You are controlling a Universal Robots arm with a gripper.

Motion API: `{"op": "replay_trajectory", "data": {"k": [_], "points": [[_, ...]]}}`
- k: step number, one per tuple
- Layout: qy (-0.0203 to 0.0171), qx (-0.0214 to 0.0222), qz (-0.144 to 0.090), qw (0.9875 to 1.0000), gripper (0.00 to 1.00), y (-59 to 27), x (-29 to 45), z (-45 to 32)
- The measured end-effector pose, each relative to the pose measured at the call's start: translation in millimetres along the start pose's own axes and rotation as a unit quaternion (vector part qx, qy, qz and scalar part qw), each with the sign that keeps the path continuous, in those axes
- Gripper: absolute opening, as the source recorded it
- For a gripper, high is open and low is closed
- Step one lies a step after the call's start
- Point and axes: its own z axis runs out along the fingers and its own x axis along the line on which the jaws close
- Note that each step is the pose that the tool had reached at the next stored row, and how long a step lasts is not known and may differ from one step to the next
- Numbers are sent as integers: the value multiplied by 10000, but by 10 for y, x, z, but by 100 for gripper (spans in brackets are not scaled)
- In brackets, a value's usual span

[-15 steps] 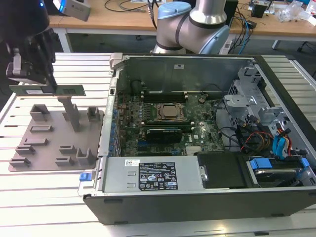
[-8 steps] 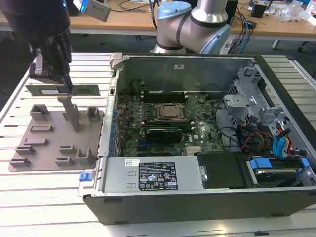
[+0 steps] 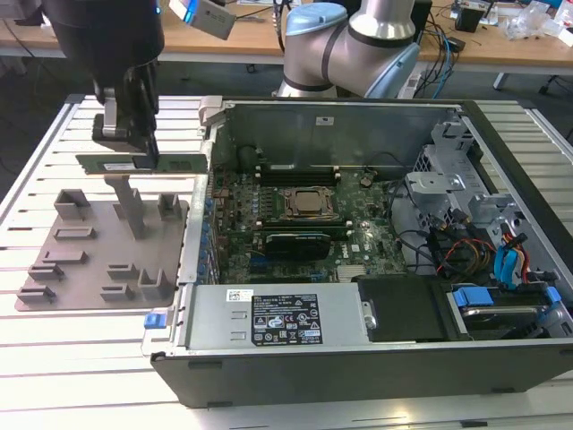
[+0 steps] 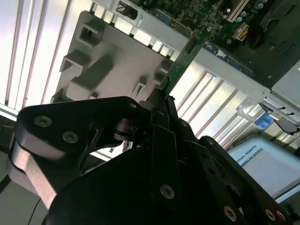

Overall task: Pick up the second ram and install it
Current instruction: 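Pick up the second ram and move it above second insertion slot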

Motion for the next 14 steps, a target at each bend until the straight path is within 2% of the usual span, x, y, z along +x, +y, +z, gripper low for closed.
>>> {"op": "replay_trajectory", "data": {"k": [7, 14], "points": [[0, 0, 1, 10000, 13, -309, -3, -15], [0, 0, 0, 10000, 13, -581, -5, -29]]}}
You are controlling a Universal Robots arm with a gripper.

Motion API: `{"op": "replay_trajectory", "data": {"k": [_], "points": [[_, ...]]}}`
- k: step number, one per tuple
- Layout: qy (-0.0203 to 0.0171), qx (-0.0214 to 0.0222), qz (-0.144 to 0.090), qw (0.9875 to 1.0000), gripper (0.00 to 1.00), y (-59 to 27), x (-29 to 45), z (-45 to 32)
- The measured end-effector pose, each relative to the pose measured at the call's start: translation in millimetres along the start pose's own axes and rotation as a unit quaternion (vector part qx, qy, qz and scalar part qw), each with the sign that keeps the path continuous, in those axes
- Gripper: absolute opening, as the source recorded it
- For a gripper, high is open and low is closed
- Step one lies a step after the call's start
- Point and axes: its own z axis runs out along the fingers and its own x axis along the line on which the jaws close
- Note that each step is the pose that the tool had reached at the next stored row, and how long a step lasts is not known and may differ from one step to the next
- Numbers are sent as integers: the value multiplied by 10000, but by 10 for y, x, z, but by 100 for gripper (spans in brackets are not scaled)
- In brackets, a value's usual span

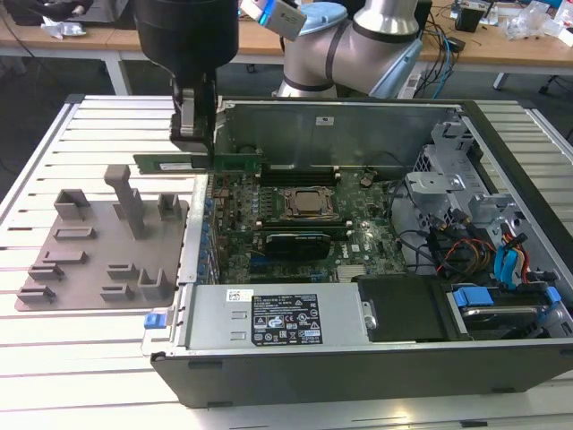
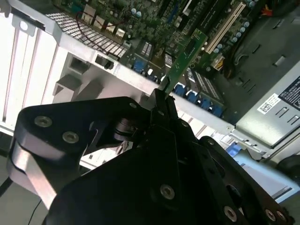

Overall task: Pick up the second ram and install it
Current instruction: 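Pick up the second ram and move it above second insertion slot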

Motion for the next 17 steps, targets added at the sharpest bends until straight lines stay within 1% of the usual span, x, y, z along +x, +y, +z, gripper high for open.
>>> {"op": "replay_trajectory", "data": {"k": [3, 4, 7, 9, 10, 11, 12, 13, 15, 17], "points": [[0, -1, 1, 10000, 13, -89, -1, -5], [0, 0, 0, 10000, 13, -138, -1, -7], [0, -1, 0, 10000, 13, -324, -3, -16], [0, -1, 1, 10000, 13, -426, -4, -21], [0, -1, 0, 10000, 13, -490, -5, -24], [0, -2, 1, 10000, 13, -574, -6, -29], [0, -3, 0, 10000, 13, -624, -6, -31], [0, -3, 1, 10000, 13, -701, -7, -35], [0, -3, 0, 10000, 13, -767, -7, -38], [0, -3, 1, 10000, 13, -856, -8, -42]]}}
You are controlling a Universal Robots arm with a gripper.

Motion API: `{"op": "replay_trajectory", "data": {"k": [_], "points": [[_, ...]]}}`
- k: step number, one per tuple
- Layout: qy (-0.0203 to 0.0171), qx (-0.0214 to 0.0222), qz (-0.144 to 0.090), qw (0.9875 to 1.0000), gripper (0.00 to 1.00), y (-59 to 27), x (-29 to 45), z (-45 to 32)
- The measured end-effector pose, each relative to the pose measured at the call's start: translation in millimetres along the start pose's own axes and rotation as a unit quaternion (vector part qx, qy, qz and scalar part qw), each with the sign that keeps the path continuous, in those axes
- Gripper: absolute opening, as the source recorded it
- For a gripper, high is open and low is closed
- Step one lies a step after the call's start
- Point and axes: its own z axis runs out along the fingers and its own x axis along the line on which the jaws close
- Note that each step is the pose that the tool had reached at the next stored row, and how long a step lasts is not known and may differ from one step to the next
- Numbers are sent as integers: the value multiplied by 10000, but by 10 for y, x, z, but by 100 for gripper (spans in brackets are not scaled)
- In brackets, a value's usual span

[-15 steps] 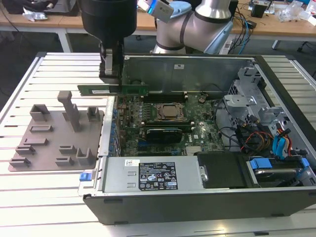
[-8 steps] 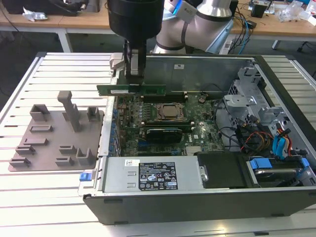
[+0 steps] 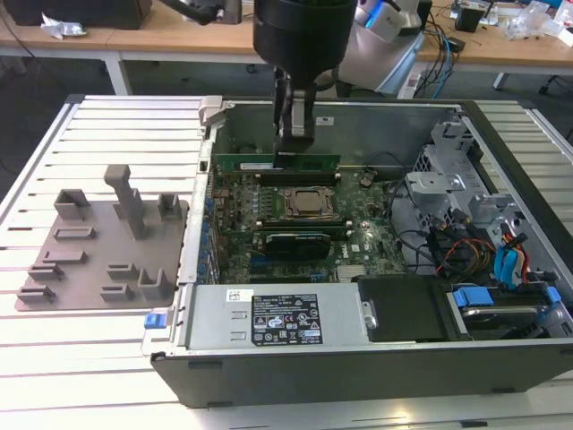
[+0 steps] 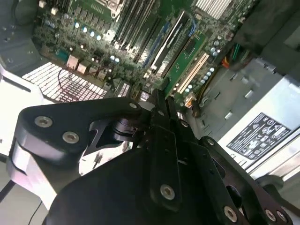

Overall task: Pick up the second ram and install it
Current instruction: 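Pick up the second ram and move it above second insertion slot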

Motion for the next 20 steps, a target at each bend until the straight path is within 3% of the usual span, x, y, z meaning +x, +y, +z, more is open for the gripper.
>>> {"op": "replay_trajectory", "data": {"k": [4, 6, 9, 13, 20], "points": [[0, -1, -1, 10000, 13, -247, -2, -13], [0, -2, 0, 10000, 13, -296, -3, -15], [-4, -8, 0, 10000, 13, -458, -4, -22], [-11, -43, 7, 10000, 13, -541, -17, 90], [-11, -65, 8, 10000, 13, -584, -12, 259]]}}
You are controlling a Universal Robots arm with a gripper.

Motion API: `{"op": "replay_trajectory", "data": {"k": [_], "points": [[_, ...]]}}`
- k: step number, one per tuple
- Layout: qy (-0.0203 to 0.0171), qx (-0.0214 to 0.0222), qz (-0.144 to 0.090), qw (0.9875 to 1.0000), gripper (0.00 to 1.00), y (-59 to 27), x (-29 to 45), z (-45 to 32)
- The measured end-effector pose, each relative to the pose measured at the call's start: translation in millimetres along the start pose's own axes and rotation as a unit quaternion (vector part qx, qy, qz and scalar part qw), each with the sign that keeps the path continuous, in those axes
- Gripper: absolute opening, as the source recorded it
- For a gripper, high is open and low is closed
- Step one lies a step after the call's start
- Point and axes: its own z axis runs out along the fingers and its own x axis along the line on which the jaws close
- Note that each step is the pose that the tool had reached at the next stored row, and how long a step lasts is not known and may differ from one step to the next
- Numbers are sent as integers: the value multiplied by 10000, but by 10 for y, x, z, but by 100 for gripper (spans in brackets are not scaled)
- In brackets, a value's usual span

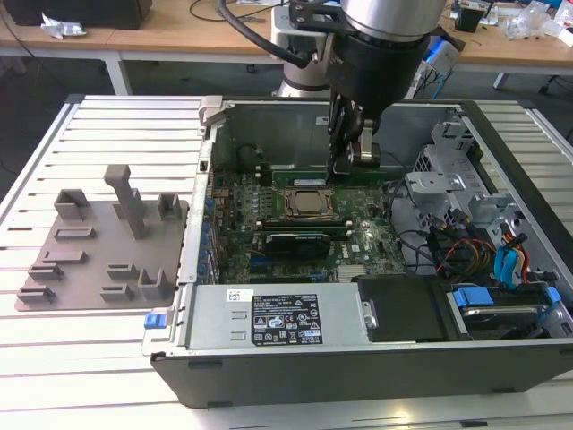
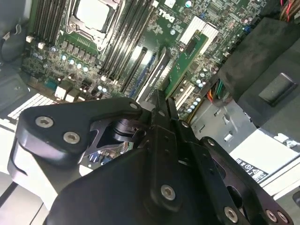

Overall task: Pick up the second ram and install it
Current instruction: 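Pick up the second ram and move it above second insertion slot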

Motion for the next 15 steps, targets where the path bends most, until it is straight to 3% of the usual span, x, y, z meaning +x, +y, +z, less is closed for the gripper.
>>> {"op": "replay_trajectory", "data": {"k": [15], "points": [[1, -16, 1, 10000, 13, -92, 5, 267]]}}
